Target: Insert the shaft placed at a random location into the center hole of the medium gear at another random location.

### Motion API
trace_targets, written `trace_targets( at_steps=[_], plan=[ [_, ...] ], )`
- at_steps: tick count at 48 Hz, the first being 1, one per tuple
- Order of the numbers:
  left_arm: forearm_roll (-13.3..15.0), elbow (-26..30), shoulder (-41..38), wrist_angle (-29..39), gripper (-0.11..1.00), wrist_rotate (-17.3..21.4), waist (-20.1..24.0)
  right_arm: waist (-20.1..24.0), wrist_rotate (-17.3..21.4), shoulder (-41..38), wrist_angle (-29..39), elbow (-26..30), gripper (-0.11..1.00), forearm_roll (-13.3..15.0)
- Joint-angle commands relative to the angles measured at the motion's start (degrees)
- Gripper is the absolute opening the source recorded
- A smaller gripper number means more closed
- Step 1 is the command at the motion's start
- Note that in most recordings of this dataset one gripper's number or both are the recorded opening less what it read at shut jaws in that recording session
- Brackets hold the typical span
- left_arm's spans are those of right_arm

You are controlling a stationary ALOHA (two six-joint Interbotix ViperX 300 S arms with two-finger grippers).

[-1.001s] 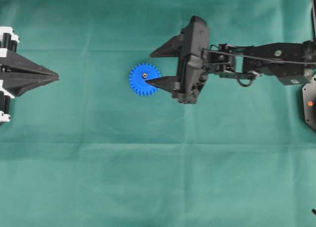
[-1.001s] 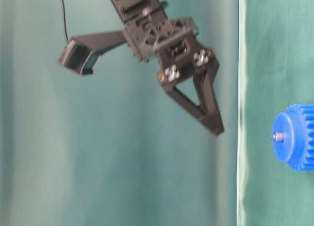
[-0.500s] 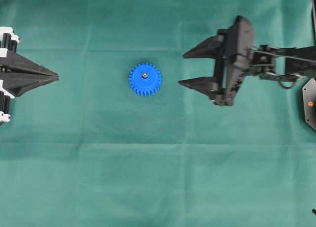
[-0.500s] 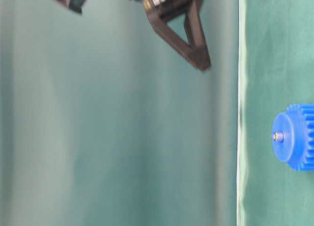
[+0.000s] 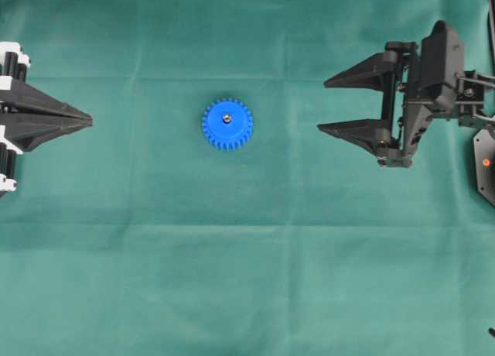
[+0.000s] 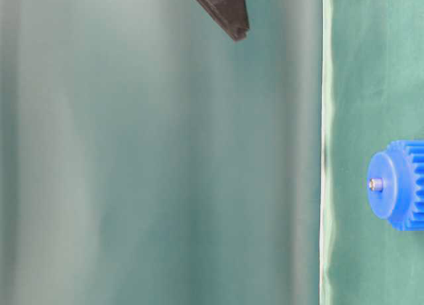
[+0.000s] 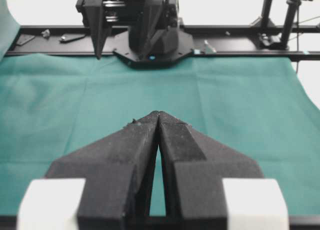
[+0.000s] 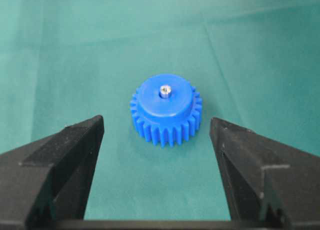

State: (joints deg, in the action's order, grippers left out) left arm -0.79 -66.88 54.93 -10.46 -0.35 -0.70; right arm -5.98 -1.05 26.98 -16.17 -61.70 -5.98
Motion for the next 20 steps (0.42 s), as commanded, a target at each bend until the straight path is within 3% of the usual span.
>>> trace_targets(
  at_steps=[1,20],
  plan=[
    [-0.1,1.1,-0.4,-0.3,0.0,0.0,-0.1,-0.2,-0.2,0.6,-0.1,0.6,0.83,-0.2],
    [-0.1,1.1,-0.4,-0.1,0.0,0.0,-0.1,-0.4,-0.3,0.6,0.0,0.6,0.83,-0.1]
  ],
)
